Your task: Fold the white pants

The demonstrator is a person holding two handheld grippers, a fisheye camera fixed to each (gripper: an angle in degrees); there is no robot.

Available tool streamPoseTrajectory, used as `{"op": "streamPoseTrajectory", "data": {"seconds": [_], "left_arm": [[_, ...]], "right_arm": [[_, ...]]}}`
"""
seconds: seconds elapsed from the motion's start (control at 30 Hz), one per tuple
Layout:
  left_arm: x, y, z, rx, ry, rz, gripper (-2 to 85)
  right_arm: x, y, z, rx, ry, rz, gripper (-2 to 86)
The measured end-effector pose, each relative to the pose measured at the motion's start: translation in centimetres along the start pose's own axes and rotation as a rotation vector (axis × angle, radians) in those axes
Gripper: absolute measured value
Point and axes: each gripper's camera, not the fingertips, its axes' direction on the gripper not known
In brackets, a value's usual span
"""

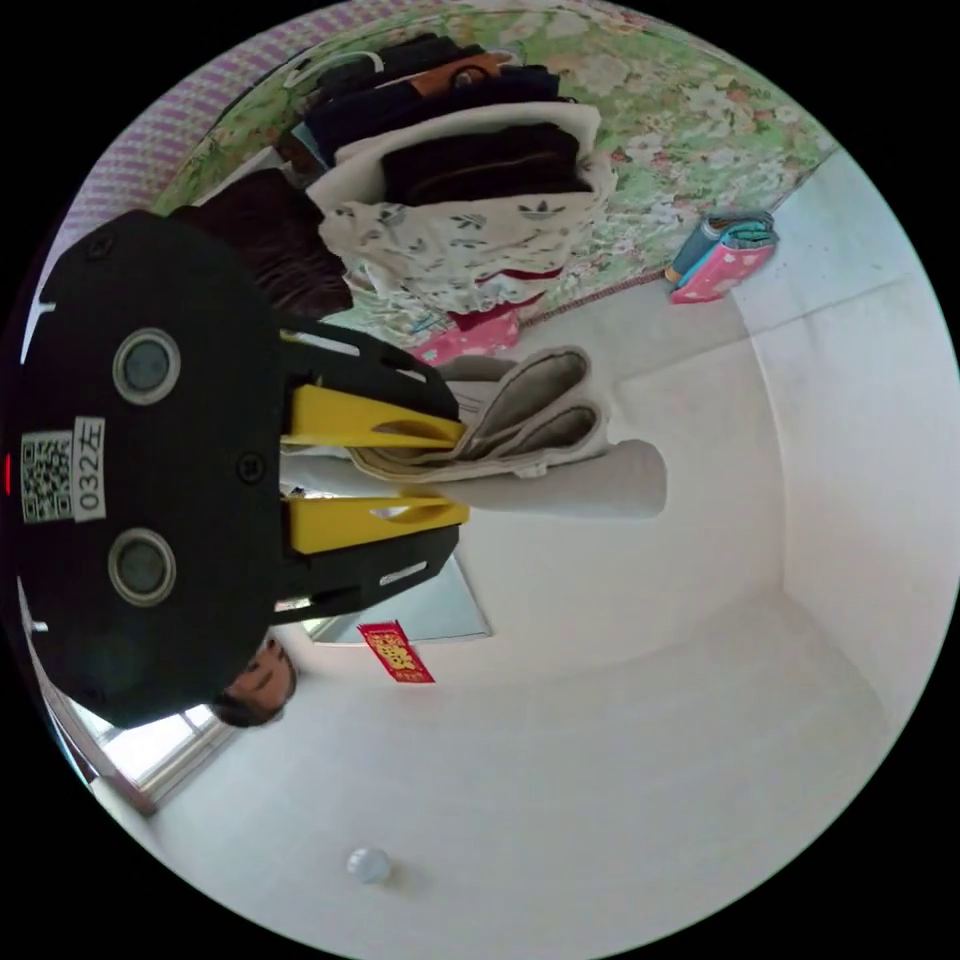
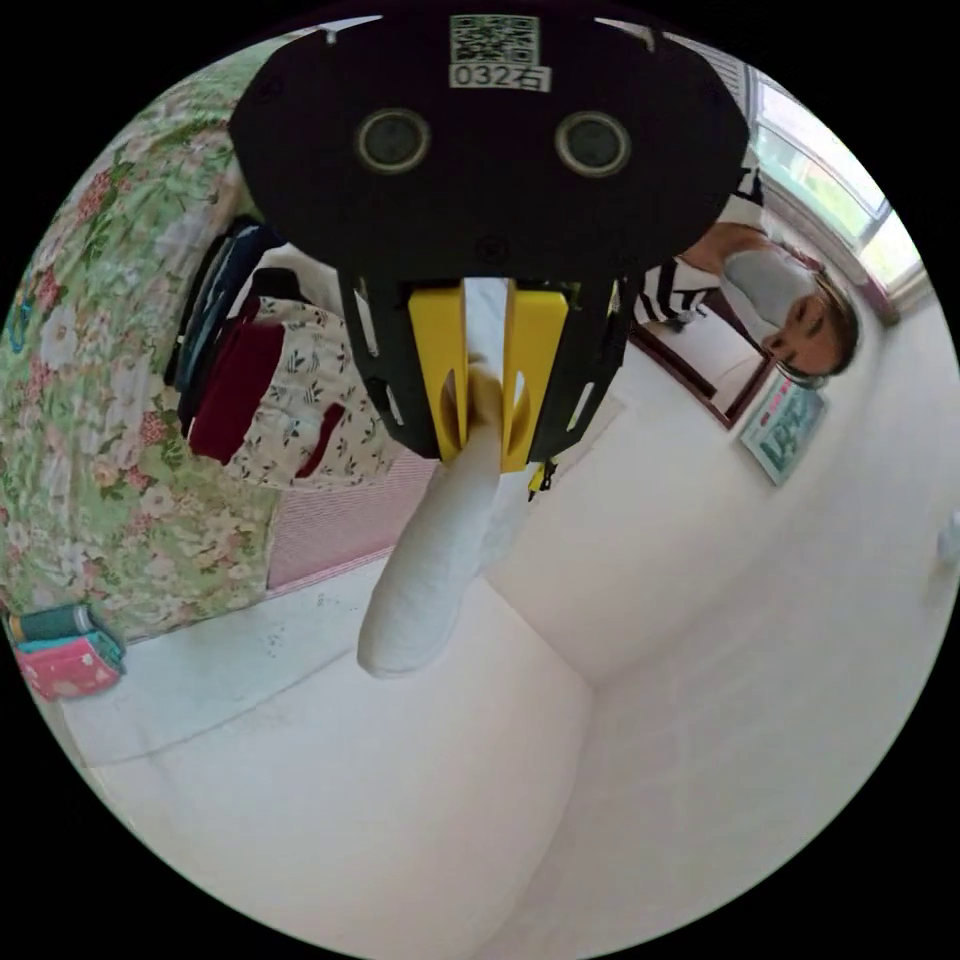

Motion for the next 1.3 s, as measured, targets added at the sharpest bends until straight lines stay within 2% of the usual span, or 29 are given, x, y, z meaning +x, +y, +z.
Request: {"op": "streamPoseTrajectory", "data": {"seconds": [0.17,0.23,0.27,0.3,0.33,0.4,0.53,0.63,0.73,0.8,0.9,0.97,1.07,1.2,1.27,1.3], "left_arm": [[-7.8,-2.7,1.3,0.045,-0.135,-0.143,3.5],[-15.9,-1.6,1.3,0.027,-0.3,-0.285,4.6],[-18.0,-1.2,1.2,0.011,-0.314,-0.317,5.0],[-21.5,0.0,0.8,0.02,-0.169,-0.346,5.4],[-23.8,1.0,0.8,0.031,-0.058,-0.366,5.6],[-23.9,1.6,0.8,0.038,-0.066,-0.305,5.4],[-21.7,1.8,0.8,0.031,-0.175,-0.262,3.4],[-19.5,1.9,0.0,0.018,-0.256,-0.183,3.2],[-22.3,3.1,-1.6,0.06,-0.241,-0.222,4.2],[-25.3,4.3,-2.7,0.084,-0.221,-0.247,4.2],[-28.3,6.6,-4.1,0.147,-0.095,-0.262,2.9],[-28.2,7.1,-3.8,0.132,-0.054,-0.266,2.5],[-25.1,6.9,-2.8,0.069,-0.147,-0.222,2.5],[-24.6,8.6,-3.6,0.061,-0.062,-0.153,4.7],[-26.8,9.7,-4.9,0.078,-0.134,-0.182,5.1],[-29.9,10.7,-5.5,0.081,-0.173,-0.26,5.3]], "right_arm": [[11.7,-4.4,-2.3,-0.073,-0.066,0.174,5.3],[20.3,-3.1,-1.0,-0.19,0.002,0.333,5.6],[22.5,-2.5,-0.5,-0.227,0.034,0.382,5.6],[26.4,-1.1,0.3,-0.269,0.027,0.462,5.7],[29.2,0.3,0.2,-0.238,-0.097,0.507,5.8],[31.3,1.0,-0.9,-0.169,-0.267,0.516,5.8],[29.4,-1.5,-3.4,-0.174,-0.206,0.436,5.3],[26.5,-4.2,-5.1,-0.147,-0.232,0.349,5.2],[26.1,-5.6,-5.4,-0.149,-0.188,0.348,5.2],[28.7,-4.7,-4.3,-0.174,-0.191,0.451,5.3],[31.2,-2.7,-3.7,-0.11,-0.385,0.551,5.3],[29.5,-4.0,-5.0,-0.116,-0.328,0.503,5.2],[25.3,-7.1,-7.5,-0.117,-0.292,0.41,5.1],[20.5,-9.3,-9.1,-0.098,-0.32,0.325,5.1],[20.9,-8.8,-7.9,-0.136,-0.241,0.367,5.1],[22.3,-8.0,-6.8,-0.179,-0.147,0.433,5.2]]}}
